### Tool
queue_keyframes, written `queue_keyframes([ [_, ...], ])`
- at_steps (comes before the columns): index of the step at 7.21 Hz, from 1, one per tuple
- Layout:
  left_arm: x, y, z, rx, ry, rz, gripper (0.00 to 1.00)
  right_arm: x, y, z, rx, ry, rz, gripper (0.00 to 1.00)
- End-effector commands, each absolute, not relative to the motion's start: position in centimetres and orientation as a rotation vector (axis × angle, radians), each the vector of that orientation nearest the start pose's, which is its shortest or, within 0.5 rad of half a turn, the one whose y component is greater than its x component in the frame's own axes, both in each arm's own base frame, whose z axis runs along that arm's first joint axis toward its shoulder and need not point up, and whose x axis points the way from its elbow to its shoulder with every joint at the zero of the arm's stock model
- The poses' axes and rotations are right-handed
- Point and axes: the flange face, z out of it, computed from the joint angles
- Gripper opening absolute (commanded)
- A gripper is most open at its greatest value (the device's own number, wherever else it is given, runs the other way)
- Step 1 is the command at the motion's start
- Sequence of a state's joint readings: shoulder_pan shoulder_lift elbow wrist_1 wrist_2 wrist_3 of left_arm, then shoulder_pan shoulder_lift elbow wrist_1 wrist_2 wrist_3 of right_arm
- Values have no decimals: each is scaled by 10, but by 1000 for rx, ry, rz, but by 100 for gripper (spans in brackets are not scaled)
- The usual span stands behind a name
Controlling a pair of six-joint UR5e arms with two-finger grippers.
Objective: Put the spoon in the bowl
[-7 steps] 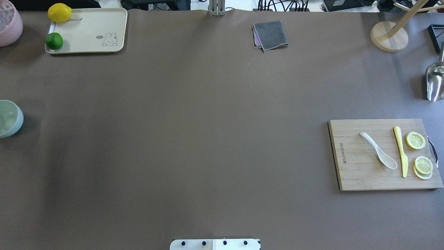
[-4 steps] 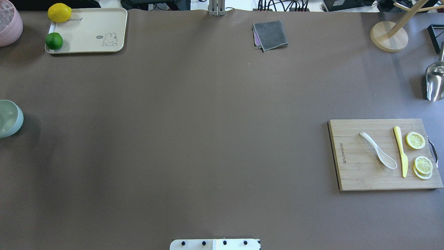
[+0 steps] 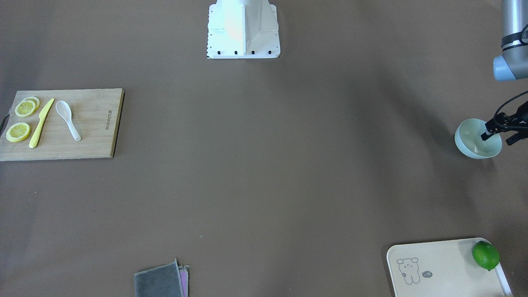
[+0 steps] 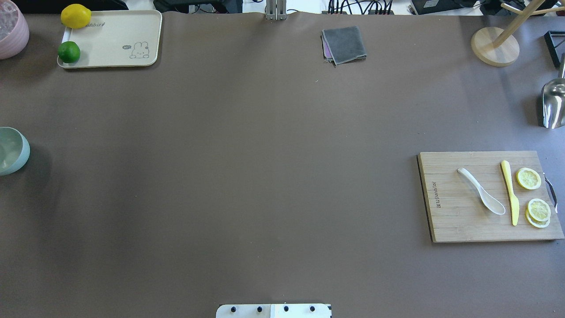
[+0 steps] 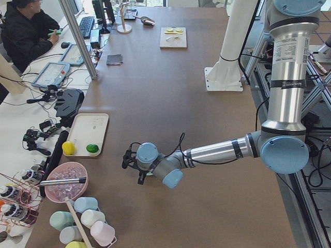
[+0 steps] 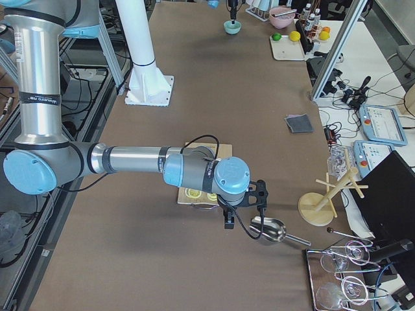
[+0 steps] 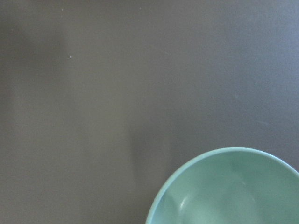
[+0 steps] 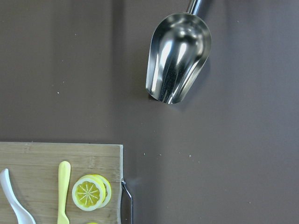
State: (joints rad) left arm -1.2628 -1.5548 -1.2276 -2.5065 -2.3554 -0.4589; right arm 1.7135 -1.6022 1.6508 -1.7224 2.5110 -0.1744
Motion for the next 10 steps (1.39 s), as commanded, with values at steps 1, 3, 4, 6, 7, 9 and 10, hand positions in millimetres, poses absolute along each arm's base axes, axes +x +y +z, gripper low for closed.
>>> queue_keyframes([
  [1, 86, -471, 737, 216, 908, 92, 0, 117, -460, 637, 56, -978, 24, 100],
  [3, 85, -469, 740, 206, 907, 82, 0, 118, -461, 636, 57, -978, 23, 100],
  [4, 87, -471, 733, 198, 928, 82, 0, 118, -462, 635, 59, -977, 23, 100],
  [6, 98, -504, 661, 100, 1107, -36, 0, 118, -463, 633, 62, -979, 22, 100],
  [7, 104, -533, 605, 103, 1133, -82, 0, 118, -462, 631, 66, -978, 21, 100],
  [9, 126, -598, 477, 84, 1158, -173, 0, 114, -468, 624, 125, -1019, -14, 100],
  [10, 163, -620, 407, 66, 1170, -219, 0, 114, -467, 630, 122, -1007, -13, 100],
])
